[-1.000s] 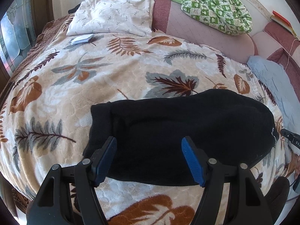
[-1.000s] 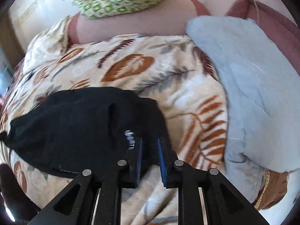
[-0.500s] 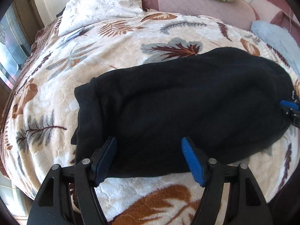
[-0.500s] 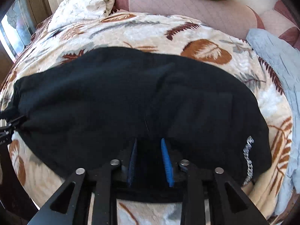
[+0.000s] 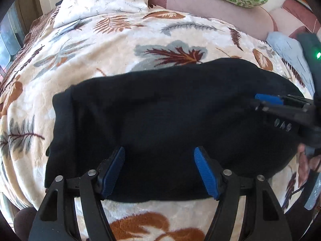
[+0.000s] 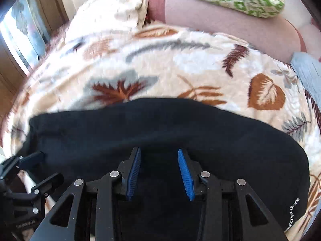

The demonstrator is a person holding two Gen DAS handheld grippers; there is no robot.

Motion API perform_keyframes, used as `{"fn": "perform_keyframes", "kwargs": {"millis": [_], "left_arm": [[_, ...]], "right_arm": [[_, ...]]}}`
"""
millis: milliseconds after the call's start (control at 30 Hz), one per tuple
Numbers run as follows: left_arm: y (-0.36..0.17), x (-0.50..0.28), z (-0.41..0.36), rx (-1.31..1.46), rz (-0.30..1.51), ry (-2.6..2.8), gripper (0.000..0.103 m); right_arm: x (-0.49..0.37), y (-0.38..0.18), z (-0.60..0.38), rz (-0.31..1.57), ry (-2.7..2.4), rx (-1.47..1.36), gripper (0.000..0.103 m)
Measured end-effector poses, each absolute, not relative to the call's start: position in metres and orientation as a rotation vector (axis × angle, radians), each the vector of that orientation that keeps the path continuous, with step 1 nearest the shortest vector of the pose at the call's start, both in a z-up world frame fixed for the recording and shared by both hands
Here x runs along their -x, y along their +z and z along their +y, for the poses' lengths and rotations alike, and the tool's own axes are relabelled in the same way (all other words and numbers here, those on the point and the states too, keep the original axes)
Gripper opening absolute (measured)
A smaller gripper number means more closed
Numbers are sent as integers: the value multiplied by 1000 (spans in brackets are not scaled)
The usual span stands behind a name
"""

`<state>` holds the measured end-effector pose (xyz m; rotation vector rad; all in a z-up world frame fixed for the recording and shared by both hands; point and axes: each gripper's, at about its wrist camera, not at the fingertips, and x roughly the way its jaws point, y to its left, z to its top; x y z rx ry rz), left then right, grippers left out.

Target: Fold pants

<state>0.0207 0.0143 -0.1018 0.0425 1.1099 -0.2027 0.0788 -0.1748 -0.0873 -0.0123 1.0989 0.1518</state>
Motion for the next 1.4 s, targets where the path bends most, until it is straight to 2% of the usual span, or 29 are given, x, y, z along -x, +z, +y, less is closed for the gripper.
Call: {"fn": "perform_keyframes", "kwargs": {"millis": [33, 100, 167, 300, 400, 467, 567, 767, 800, 833, 900, 1200, 1400], "left_arm": [[-97, -16, 18, -44, 1106, -221, 71], [-91, -8, 31, -19, 1111, -246, 71], [-83, -3, 50, 35, 1107, -254, 71], [-70, 3, 82, 143, 1093, -226, 71], [-58, 8, 90, 129, 1042, -160, 71], [-51, 10, 94, 126, 1017, -145, 71], [-45, 12, 105, 144, 1012, -138, 71], [-50, 14, 122, 179, 1027, -113, 71], [-51, 13, 125, 194, 1029, -112, 71], [-51, 15, 126, 205, 1030, -111, 71], [-50, 16, 129, 216, 1024, -113, 71], [-49, 19, 136, 219, 1012, -94, 71], [-49, 21, 136, 216, 1011, -96, 71]], "right_arm": [[-75, -97, -168, 1130, 136, 61, 42], [-55, -94, -161, 1075, 137, 164, 46], [-37, -94, -159, 1090, 134, 266, 63], [-7, -76, -181, 1054, 107, 207, 64], [13, -55, -175, 977, 266, 112, 54], [16, -55, -154, 973, 348, 142, 41], [16, -68, -119, 988, 426, 236, 32], [12, -91, -94, 1021, 444, 286, 28], [10, -91, -97, 1030, 454, 258, 23], [8, -90, -101, 1040, 463, 237, 13], [7, -89, -103, 1041, 462, 240, 5], [43, -84, -104, 1060, 561, 289, 0], [49, -68, -116, 943, 505, 284, 5]]}}
